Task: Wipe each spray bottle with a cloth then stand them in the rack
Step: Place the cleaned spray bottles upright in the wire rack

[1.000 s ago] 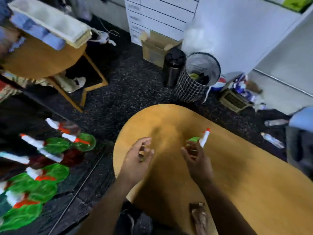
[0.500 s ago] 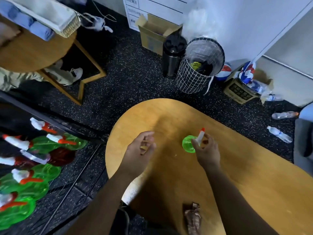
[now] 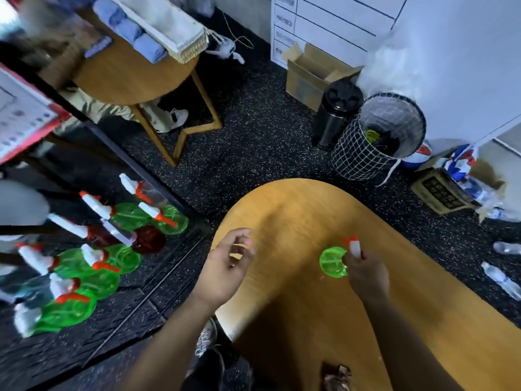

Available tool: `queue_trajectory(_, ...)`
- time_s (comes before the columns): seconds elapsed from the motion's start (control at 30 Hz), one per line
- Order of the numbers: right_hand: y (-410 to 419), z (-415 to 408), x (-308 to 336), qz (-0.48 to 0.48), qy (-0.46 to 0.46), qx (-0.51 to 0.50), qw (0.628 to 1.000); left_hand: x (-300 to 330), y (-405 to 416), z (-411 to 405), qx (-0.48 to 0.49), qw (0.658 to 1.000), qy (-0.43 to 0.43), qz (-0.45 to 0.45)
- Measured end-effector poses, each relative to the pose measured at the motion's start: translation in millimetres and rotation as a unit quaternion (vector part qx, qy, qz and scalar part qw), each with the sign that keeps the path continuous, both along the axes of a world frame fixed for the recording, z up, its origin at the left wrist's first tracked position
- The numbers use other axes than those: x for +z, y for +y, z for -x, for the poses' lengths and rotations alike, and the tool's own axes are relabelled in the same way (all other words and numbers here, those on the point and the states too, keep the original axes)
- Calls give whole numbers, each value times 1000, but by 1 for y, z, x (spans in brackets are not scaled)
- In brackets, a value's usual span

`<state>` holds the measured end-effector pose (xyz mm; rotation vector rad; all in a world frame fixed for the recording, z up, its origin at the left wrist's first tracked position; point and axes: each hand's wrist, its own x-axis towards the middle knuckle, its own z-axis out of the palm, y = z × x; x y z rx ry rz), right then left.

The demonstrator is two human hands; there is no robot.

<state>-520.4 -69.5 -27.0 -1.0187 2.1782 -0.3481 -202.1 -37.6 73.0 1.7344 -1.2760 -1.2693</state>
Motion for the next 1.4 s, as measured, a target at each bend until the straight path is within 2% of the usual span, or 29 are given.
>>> queue_trajectory(0.17, 5, -60, 41, 22, -19, 83, 996, 9, 26, -46, 37, 999, 20, 15)
queue_trajectory(0.33, 14, -145, 93, 33, -77, 193, 978, 17, 69, -114, 105, 993, 49, 28)
queue_trajectory(0.63, 49, -300, 155, 13, -156, 253, 955, 25, 135, -236, 210, 973, 71, 67)
queue_trajectory(0.9, 89, -392, 148, -21, -239, 270, 932, 19, 175, -317, 249, 963, 72, 79)
queue_trajectory(1.17, 120, -449, 130, -61, -255, 295, 919, 7, 203, -350, 284, 953, 63, 80)
queue_trajectory(1.4, 110, -473, 116, -65, -254, 324, 909, -4, 211, -356, 319, 943, 61, 64)
